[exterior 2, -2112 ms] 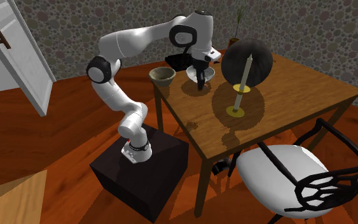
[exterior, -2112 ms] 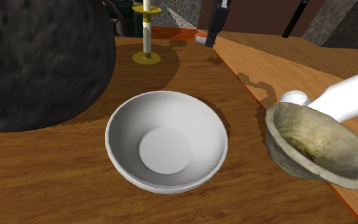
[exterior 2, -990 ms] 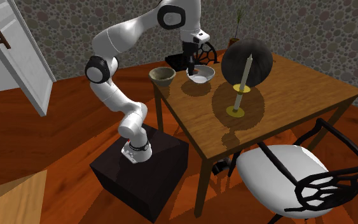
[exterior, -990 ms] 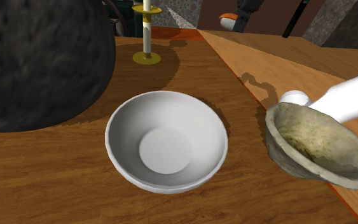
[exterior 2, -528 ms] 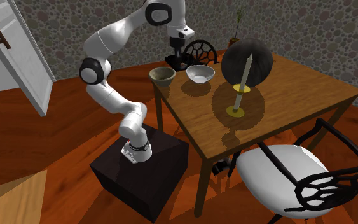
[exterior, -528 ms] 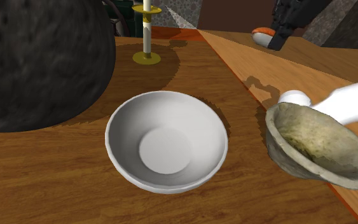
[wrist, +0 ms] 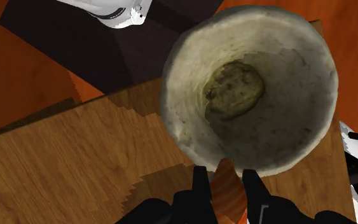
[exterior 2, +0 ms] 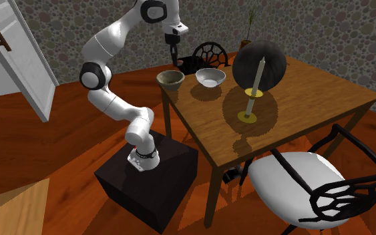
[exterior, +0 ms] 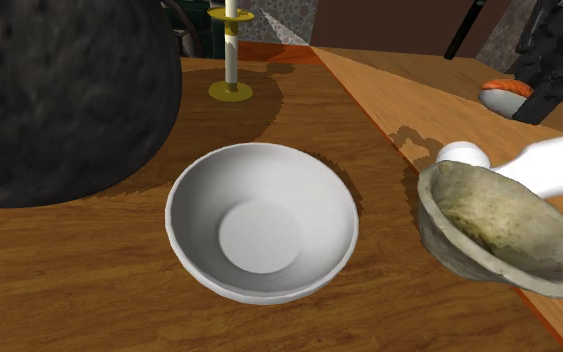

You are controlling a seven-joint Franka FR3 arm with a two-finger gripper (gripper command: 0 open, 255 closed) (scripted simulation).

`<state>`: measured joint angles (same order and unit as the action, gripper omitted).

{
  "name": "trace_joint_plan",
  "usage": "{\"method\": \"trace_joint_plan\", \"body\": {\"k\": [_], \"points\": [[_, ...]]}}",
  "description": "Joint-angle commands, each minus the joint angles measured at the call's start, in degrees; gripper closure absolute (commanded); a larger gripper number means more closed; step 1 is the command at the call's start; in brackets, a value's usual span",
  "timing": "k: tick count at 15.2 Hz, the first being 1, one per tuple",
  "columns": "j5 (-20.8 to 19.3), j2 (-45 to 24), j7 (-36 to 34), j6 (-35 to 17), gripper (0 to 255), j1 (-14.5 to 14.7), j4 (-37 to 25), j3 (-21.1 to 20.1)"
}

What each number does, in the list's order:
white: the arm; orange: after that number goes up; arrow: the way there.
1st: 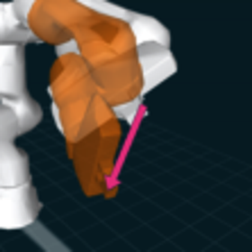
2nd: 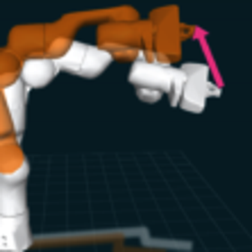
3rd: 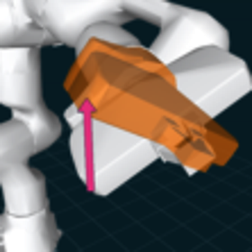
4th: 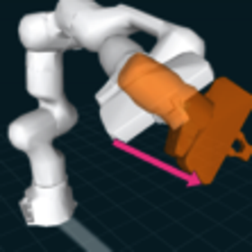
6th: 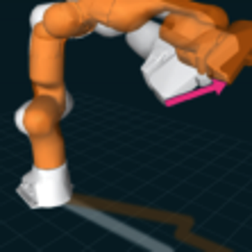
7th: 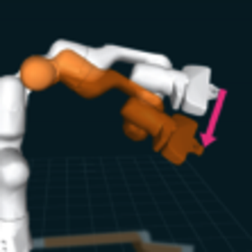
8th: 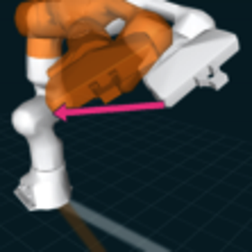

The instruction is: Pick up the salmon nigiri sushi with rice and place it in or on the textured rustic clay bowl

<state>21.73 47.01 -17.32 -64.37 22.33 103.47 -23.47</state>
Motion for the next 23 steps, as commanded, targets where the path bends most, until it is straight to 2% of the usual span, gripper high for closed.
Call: {"method": "trace_joint_plan", "body": {"k": [1,3,17,23], "points": [[2.1,1.1,-3.0,0.8,255,0.3,-0.7,-2.1],[4.6,2.2,-6.7,2.0,255,0.5,-2.0,-4.5],[6.8,10.5,-4.1,-5.7,255,2.6,14.0,-5.8],[6.8,10.5,-4.1,-5.7,255,2.6,14.0,-5.8]]}}
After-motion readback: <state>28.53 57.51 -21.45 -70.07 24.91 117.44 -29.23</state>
